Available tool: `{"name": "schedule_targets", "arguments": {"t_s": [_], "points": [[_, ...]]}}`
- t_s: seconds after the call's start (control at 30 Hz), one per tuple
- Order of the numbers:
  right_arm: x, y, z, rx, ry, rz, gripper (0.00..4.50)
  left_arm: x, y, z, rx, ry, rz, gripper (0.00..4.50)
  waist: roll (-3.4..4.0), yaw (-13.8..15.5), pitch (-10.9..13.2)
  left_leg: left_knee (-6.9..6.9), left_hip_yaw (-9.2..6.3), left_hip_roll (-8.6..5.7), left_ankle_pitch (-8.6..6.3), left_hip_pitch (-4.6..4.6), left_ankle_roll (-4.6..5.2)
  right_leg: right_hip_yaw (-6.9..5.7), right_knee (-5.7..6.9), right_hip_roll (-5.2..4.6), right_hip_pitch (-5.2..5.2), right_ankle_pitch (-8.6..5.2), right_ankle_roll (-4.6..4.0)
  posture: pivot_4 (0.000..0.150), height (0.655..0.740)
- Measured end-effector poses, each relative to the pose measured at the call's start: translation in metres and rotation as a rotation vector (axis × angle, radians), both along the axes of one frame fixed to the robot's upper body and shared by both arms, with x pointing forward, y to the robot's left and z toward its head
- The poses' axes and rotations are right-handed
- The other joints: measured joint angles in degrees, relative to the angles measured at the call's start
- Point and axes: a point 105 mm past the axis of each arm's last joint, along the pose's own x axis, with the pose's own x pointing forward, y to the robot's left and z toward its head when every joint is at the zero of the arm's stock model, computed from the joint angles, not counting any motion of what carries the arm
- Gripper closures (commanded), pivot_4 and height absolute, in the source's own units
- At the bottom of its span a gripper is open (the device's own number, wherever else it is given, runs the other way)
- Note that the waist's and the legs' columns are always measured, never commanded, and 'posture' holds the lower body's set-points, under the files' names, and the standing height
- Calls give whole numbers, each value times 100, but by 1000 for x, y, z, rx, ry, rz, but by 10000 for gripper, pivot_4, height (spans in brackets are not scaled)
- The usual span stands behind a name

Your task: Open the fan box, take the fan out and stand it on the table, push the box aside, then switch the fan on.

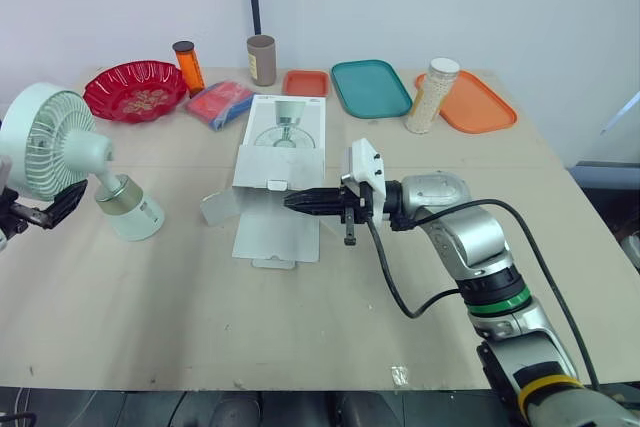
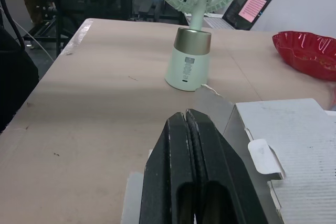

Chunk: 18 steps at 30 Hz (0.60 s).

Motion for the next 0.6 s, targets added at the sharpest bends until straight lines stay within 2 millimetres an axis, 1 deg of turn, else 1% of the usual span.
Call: {"name": "schedule_targets", "arguments": {"t_s": [0.1, 0.23, 0.37, 0.43, 0.5, 0.53, 0.57, 0.6], "points": [[0, 0, 0, -2, 0, -1, 45000, -1, 0, 4, -11, -14, 5, 359, 0, 1, 0, 0, 0, 0, 0, -1, 0, 0, 0, 0, 0, 0, 0, 1500, 7400], [0, 0, -1, -4, 0, 1, 45000, -11, 3, 24, -27, -98, 39, 359, 0, -1, 0, -1, 0, 1, 0, -1, 0, 0, -1, 0, 0, 0, 0, 1500, 7400], [0, 0, -1, -8, -3, 3, 45000, -23, -5, 48, -50, -212, 52, 359, -2, 4, -1, 2, -1, 0, 0, 0, 0, 0, 1, 0, 1, 0, 0, 1500, 7400], [-1, 1, -1, -8, -1, 9, 45000, -26, -5, 63, -58, -293, 76, 359, -2, 5, -1, 2, -1, 0, 0, 0, 0, 0, 0, 0, 2, 0, 0, 1500, 7400], [-2, 3, -2, -10, 1, 23, 45000, -32, -3, 83, -73, -410, 96, 359, -3, 3, -2, 2, -1, 0, 0, 0, 0, 0, 0, 0, 1, 0, 0, 1500, 7400], [-2, 3, -3, -12, 2, 28, 45000, -36, -4, 96, -80, -482, 90, 359, -4, 8, -2, 3, -1, 0, 0, -1, -1, -1, -1, 0, 1, 0, 0, 1500, 7400], [-2, 4, -4, -14, 3, 29, 45000, -38, -6, 102, -84, -508, 81, 359, -4, 8, -2, 3, 0, -1, 0, -1, -1, -1, -1, -1, 2, 0, 0, 1500, 7400], [-1, 4, -4, -18, 3, 28, 45000, -40, -13, 109, -101, -543, 48, 359, -4, 12, -2, 3, 0, -2, 0, -2, -1, -1, -1, -2, 2, 0, 1, 1500, 7400]]}}
